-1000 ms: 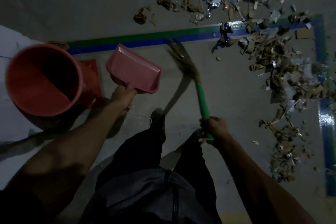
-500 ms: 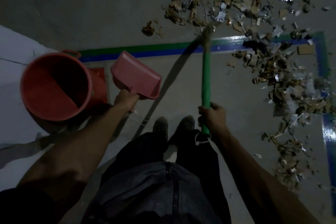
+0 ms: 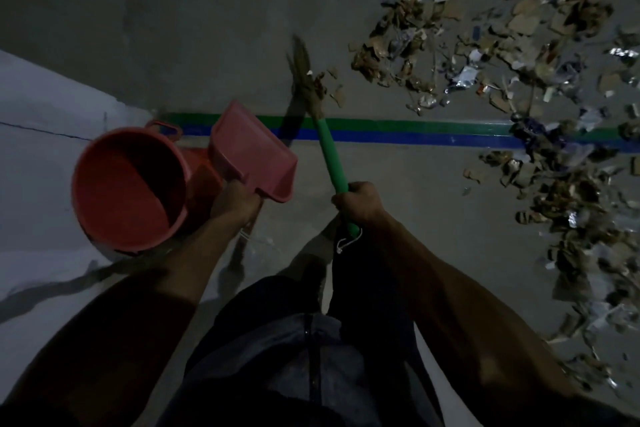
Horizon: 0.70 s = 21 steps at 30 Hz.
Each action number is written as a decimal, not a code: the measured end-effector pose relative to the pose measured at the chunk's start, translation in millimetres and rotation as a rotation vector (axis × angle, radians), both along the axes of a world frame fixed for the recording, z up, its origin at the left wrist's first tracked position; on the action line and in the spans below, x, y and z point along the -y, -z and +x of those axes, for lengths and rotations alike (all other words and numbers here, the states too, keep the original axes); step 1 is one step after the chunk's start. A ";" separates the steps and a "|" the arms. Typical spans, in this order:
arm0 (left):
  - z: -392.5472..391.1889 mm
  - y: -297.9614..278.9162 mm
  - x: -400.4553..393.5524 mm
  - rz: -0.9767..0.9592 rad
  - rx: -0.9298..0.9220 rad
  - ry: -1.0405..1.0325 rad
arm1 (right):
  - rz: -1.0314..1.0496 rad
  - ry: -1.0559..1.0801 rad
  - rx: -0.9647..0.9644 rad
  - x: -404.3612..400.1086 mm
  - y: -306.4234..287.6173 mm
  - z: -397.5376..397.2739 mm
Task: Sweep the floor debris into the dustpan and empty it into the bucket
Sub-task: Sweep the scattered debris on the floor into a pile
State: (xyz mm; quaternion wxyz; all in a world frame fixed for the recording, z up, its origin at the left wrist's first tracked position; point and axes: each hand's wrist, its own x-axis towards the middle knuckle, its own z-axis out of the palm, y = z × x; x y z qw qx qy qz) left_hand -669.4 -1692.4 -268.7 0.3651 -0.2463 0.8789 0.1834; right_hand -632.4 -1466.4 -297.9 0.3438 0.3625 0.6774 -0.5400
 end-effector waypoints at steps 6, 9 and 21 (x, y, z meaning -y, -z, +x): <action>-59.2 -0.5 -38.1 -0.002 0.024 -0.041 | -0.151 0.503 0.100 -43.1 20.7 -57.6; -80.9 -2.1 -60.0 0.029 0.013 -0.024 | -0.157 0.668 0.092 -74.6 22.9 -79.3; -135.8 -3.9 -101.4 0.198 -0.043 -0.020 | -0.029 1.115 -0.030 -157.6 -3.5 -102.9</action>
